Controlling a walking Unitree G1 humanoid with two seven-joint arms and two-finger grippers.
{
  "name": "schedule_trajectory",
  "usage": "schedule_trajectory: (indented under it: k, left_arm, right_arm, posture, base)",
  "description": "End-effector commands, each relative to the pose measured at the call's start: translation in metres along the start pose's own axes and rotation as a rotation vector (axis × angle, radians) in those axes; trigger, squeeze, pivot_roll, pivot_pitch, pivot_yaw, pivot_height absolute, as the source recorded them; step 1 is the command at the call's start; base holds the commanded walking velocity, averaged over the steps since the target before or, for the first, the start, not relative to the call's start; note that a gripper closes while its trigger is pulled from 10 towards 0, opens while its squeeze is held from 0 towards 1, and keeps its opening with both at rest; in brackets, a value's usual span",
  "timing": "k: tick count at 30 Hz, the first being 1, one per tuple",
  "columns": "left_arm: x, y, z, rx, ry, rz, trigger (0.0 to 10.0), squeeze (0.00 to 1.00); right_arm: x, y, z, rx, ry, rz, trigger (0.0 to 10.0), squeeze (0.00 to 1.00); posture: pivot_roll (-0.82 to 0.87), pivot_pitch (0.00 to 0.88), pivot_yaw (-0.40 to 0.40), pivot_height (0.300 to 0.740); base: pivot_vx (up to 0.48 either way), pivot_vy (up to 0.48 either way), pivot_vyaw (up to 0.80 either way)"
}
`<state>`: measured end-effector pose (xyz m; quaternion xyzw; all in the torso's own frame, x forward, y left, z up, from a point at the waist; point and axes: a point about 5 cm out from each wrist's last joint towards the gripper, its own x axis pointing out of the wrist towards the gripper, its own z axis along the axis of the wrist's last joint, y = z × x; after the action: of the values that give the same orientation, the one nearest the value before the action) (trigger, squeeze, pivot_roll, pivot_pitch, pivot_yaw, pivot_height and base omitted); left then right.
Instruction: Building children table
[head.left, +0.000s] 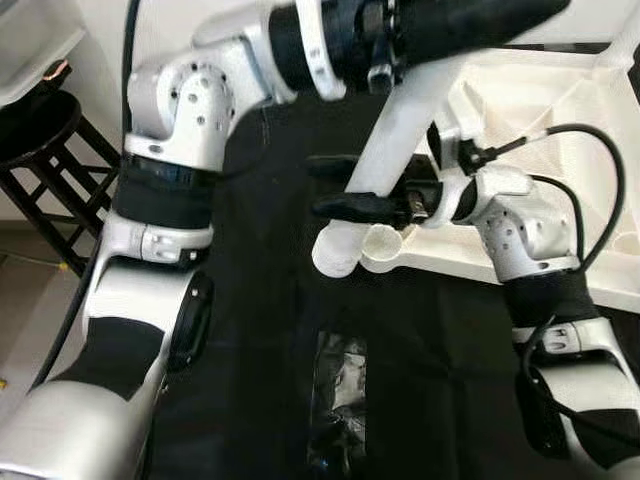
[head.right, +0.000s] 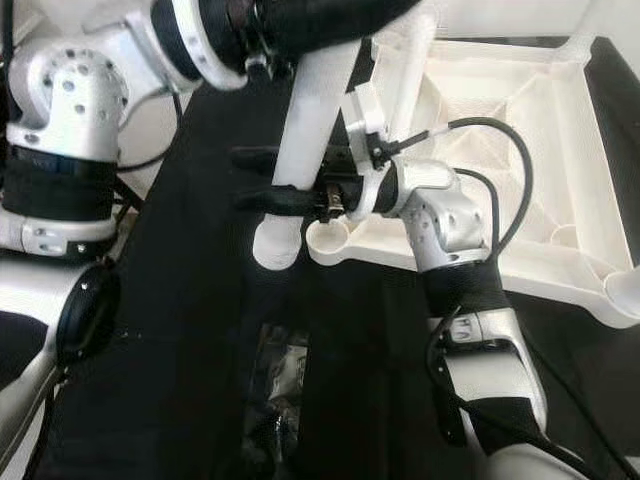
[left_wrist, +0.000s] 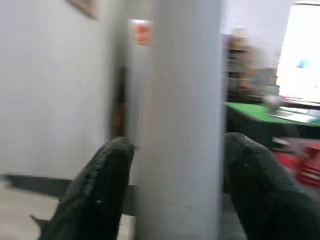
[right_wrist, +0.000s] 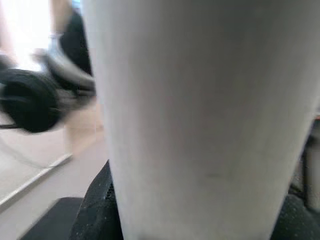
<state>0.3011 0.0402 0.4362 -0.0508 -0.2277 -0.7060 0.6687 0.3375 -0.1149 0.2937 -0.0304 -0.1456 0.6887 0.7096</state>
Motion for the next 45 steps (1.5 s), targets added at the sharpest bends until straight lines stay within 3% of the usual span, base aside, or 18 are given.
schedule_trajectory:
  k: [1,3,5,6,8,10,11,13,14,17,23,24,25,26,27,29,41,45]
  left_arm:
    - [-0.010,0.009,0.005,0.027,-0.008,0.131,10.0,1.00]
    - [-0.013,0.012,0.006,0.032,-0.013,0.169,10.0,1.00]
    - [-0.079,0.027,0.001,0.073,-0.025,0.425,10.0,1.00]
    - [-0.079,0.027,0.001,0.073,-0.025,0.425,10.0,1.00]
    - [-0.130,0.031,-0.004,0.096,-0.031,0.589,10.0,1.00]
    - [-0.130,0.031,-0.004,0.096,-0.031,0.589,10.0,1.00]
    - [-0.180,0.031,-0.001,0.120,-0.062,0.774,10.0,1.00]
    - [-0.180,0.031,-0.001,0.120,-0.062,0.774,10.0,1.00]
    - [-0.214,0.027,0.003,0.139,-0.091,0.910,10.0,1.00]
    - [-0.233,0.026,0.005,0.154,-0.111,1.014,10.0,1.00]
    - [-0.259,0.029,-0.005,0.140,-0.103,1.218,10.0,1.00]
    - [-0.261,0.029,-0.007,0.139,-0.099,1.229,10.0,0.09]
    - [-0.259,0.028,-0.011,0.131,-0.096,1.221,10.0,0.00]
    - [-0.258,0.028,-0.014,0.120,-0.096,1.214,10.0,0.00]
    - [-0.257,0.027,-0.016,0.116,-0.099,1.211,10.0,0.00]
    - [-0.256,0.027,-0.018,0.120,-0.105,1.222,10.0,0.00]
    - [-0.268,0.022,-0.034,0.135,-0.115,1.362,10.0,0.00]
    - [-0.265,0.005,-0.077,0.125,0.030,1.420,10.0,0.00]
  right_arm:
    - [0.000,-0.006,0.008,-0.050,-0.018,-0.050,0.0,0.00]
    - [-0.001,-0.007,0.008,-0.054,-0.020,-0.068,0.0,0.00]
    - [-0.009,-0.019,0.014,-0.075,-0.039,-0.181,0.0,0.00]
    - [-0.009,-0.019,0.014,-0.075,-0.039,-0.181,0.0,0.00]
    - [-0.013,-0.026,0.019,-0.084,-0.056,-0.243,0.0,0.00]
    - [-0.013,-0.026,0.019,-0.084,-0.056,-0.243,0.0,0.00]
    - [-0.018,-0.034,0.024,-0.095,-0.076,-0.317,0.0,0.00]
    - [-0.018,-0.034,0.024,-0.095,-0.076,-0.317,0.0,0.00]
    - [-0.020,-0.040,0.027,-0.106,-0.090,-0.377,0.0,0.00]
    - [-0.022,-0.045,0.028,-0.112,-0.099,-0.423,0.0,0.00]
    - [-0.026,-0.051,0.031,-0.119,-0.110,-0.496,0.0,0.00]
    - [-0.026,-0.052,0.031,-0.120,-0.111,-0.502,0.0,0.00]
    - [-0.027,-0.053,0.031,-0.120,-0.112,-0.508,0.4,0.00]
    - [-0.027,-0.053,0.031,-0.119,-0.109,-0.514,3.7,0.00]
    - [-0.028,-0.054,0.031,-0.120,-0.107,-0.519,8.8,0.00]
    - [-0.029,-0.056,0.031,-0.119,-0.104,-0.535,10.0,0.00]
    - [-0.040,-0.069,0.033,-0.122,-0.098,-0.747,10.0,0.00]
    - [-0.038,-0.072,0.030,-0.112,-0.105,-0.789,10.0,0.00]
  posture:
    - [0.01,0.188,0.070,0.740]
    - [0.01,0.188,0.069,0.740]
    - [0.01,0.195,0.060,0.740]
    - [0.01,0.195,0.060,0.740]
    - [0.01,0.199,0.057,0.740]
    - [0.01,0.199,0.057,0.740]
    - [0.02,0.205,0.047,0.740]
    - [0.02,0.205,0.047,0.740]
    - [0.02,0.206,0.044,0.740]
    - [0.02,0.207,0.043,0.740]
    - [0.02,0.212,0.042,0.740]
    - [0.02,0.212,0.042,0.740]
    - [0.02,0.213,0.042,0.740]
    - [0.02,0.214,0.043,0.740]
    - [0.02,0.215,0.043,0.740]
    - [0.02,0.216,0.042,0.740]
    - [0.02,0.230,0.038,0.740]
    - [0.03,0.248,0.031,0.740]
  base:
    - [0.000,0.000,0.00]
    - [0.000,0.000,0.00]
    - [0.000,0.000,0.00]
    - [0.000,0.000,0.00]
    - [0.000,0.000,0.00]
    - [0.000,0.000,0.00]
    - [0.000,0.000,0.00]
    - [0.000,0.000,0.00]
    - [0.000,0.000,0.00]
    - [0.000,0.000,0.00]
    - [0.000,0.000,0.00]
    - [0.000,0.000,0.00]
    - [0.000,0.000,0.00]
    - [0.000,0.000,0.00]
    - [0.000,0.000,0.00]
    - [0.000,0.000,0.00]
    - [0.000,0.000,0.00]
    - [0.000,0.000,0.00]
